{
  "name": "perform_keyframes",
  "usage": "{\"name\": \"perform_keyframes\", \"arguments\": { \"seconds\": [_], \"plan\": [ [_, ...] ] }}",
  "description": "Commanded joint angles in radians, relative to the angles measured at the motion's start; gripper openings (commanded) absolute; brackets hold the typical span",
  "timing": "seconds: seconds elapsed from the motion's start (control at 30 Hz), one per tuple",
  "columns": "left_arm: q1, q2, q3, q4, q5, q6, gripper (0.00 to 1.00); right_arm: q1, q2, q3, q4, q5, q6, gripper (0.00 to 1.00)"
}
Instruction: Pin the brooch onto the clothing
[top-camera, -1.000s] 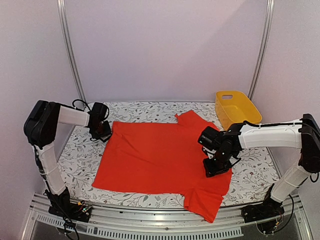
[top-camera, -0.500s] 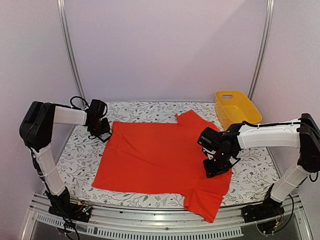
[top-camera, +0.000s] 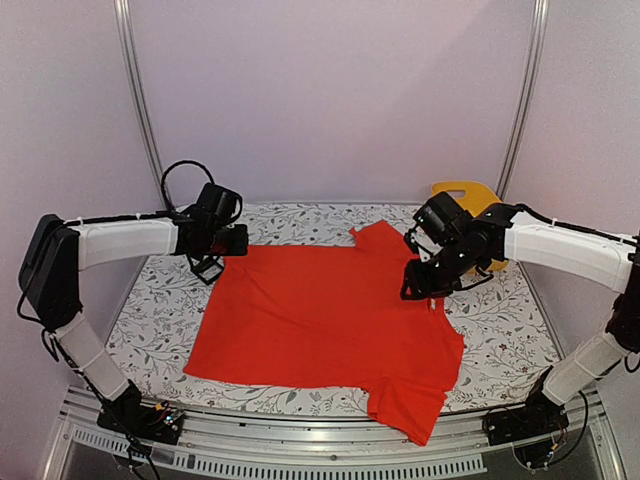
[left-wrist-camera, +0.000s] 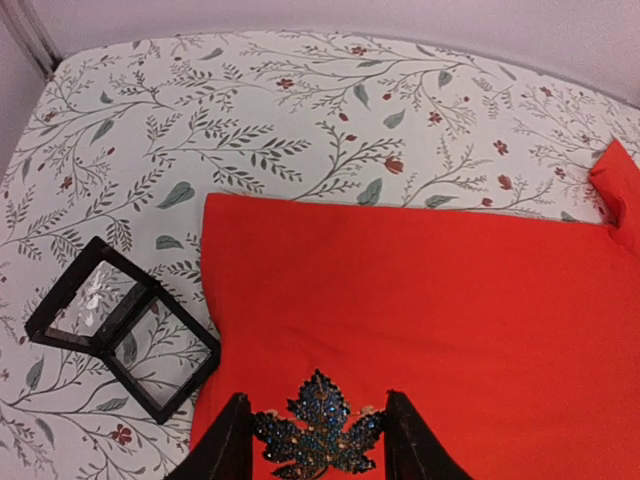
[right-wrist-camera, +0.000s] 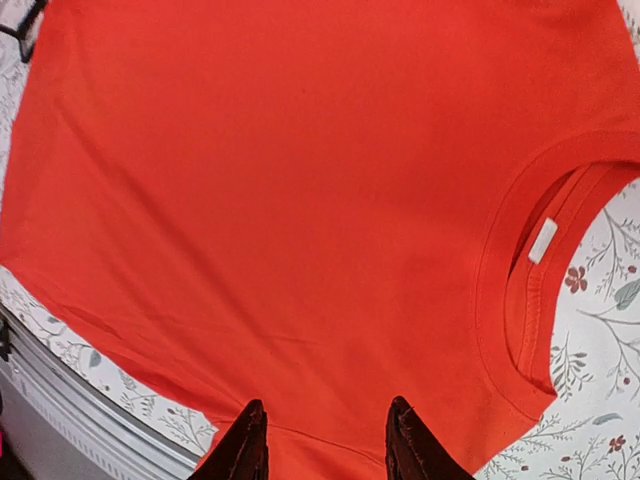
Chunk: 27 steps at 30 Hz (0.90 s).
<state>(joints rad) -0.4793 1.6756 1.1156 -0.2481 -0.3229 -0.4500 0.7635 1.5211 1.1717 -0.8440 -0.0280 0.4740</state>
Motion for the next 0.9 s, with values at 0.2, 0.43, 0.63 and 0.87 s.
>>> {"name": "perform_keyframes", "arguments": {
  "seconds": [0.2,0.43,0.63,0.87],
  "plan": [
    [-0.322,-0.071,0.112,-0.008,0.003,0.267,0.37,-0.148,-0.082,0.137,0.319,-0.317,-0.068,0.4],
    [-0.503,-0.057,0.116,0.06,0.09,0.459,0.37,-0.162,-0.034,0.117,0.456,-0.457,-0.032,0.4],
    [-0.564,-0.099,0.054,0.178,0.203,0.536,0.37,-0.161,-0.047,0.011,0.611,-0.635,0.026,0.4],
    [-0.587,-0.124,0.038,0.222,0.236,0.581,0.37,-0.107,-0.064,-0.086,0.731,-0.685,0.119,0.45]
  ]
}}
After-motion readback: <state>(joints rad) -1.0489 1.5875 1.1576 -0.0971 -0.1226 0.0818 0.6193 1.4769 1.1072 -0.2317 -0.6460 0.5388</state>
